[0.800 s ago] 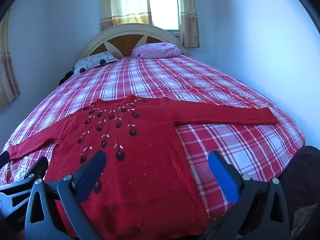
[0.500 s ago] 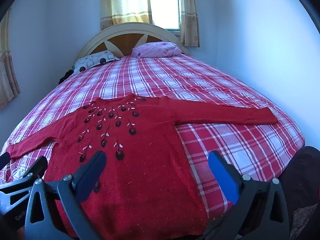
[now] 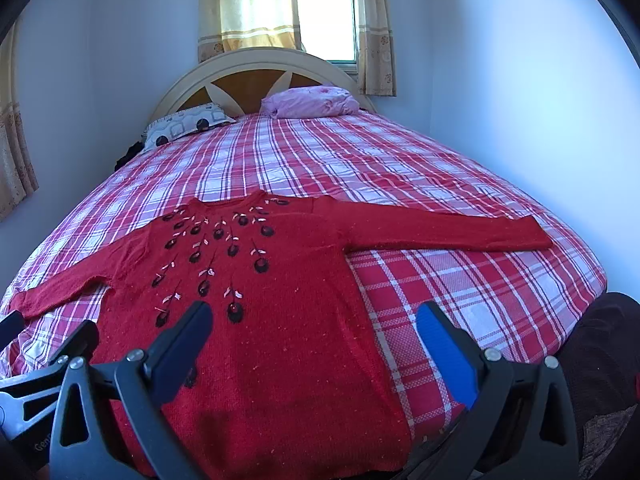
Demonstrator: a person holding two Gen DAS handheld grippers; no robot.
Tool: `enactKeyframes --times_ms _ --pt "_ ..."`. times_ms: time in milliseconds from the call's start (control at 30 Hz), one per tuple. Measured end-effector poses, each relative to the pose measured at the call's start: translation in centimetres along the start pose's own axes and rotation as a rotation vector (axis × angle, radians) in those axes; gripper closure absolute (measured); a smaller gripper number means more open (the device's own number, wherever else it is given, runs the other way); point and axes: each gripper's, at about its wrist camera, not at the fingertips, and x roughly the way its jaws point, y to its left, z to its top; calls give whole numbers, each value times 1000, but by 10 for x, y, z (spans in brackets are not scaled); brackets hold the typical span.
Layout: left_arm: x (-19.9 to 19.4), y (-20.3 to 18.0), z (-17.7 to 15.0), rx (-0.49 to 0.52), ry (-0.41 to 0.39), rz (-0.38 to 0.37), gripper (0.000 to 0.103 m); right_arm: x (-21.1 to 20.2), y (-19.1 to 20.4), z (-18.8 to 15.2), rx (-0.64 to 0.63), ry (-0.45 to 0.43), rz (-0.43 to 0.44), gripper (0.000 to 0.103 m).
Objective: Fold small clothes
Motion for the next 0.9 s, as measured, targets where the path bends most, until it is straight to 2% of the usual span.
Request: enactKeyframes --times_ms 900 --pt "3 1 -1 2 3 -2 1 2 0 -2 2 10 1 0"
